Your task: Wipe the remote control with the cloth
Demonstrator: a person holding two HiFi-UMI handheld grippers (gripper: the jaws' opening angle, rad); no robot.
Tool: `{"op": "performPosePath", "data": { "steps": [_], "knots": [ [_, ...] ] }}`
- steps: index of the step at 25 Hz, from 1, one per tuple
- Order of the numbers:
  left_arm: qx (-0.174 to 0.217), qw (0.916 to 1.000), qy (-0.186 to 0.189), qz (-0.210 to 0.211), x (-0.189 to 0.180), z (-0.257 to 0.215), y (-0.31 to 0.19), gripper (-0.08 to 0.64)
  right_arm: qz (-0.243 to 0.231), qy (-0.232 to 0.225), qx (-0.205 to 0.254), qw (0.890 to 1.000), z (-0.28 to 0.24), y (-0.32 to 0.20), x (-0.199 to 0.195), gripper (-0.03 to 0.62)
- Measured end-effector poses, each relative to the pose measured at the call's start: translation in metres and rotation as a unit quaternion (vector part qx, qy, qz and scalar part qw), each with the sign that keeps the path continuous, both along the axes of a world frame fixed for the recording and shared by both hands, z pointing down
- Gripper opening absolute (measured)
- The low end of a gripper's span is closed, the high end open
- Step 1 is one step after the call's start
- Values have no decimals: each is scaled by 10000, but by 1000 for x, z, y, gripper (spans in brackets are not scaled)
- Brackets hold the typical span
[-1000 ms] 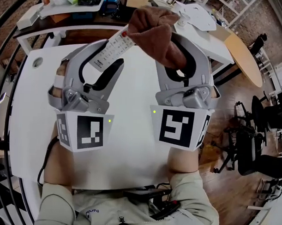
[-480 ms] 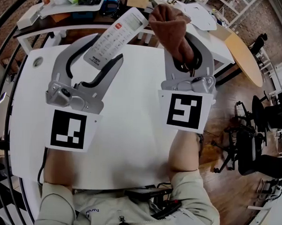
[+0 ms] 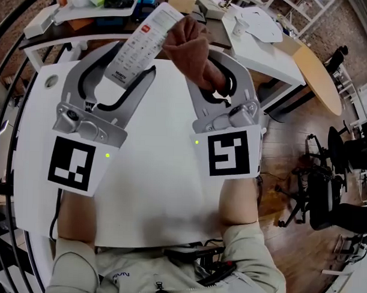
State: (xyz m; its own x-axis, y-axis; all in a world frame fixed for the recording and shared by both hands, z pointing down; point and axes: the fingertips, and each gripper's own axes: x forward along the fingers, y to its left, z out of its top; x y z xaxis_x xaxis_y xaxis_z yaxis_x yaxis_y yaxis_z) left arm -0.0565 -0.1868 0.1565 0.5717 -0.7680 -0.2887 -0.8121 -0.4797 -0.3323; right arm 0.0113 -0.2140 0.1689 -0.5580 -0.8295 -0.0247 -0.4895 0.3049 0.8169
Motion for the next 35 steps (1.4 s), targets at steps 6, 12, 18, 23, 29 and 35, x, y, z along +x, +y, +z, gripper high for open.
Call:
{"op": "performPosePath", "data": {
  "steps": [6, 12, 18, 23, 29, 35],
  "knots": [
    [-17, 9996, 253, 90, -8, -5, 0, 244, -1020, 511, -697, 9910, 31, 23, -30, 98],
    [71, 9995, 261, 145, -10, -7, -1, 244, -1475, 665, -1029, 9814, 42, 32, -40, 98],
    [76, 9985, 346, 413, -8, -7, 4, 244, -988, -515, -579, 9921, 2, 13, -10, 98],
    [141, 9973, 354, 625, 9, -12, 16, 244, -452, -1977, -466, 9781, -28, -6, 38, 98],
    [45, 9954, 397, 867, 36, -11, 33, 244, -323, -2144, -631, 9742, -20, -13, 59, 98],
    [-5, 9941, 367, 1023, 37, -8, 33, 244, -493, -1944, -735, 9769, -13, -15, 38, 98]
  ]
}}
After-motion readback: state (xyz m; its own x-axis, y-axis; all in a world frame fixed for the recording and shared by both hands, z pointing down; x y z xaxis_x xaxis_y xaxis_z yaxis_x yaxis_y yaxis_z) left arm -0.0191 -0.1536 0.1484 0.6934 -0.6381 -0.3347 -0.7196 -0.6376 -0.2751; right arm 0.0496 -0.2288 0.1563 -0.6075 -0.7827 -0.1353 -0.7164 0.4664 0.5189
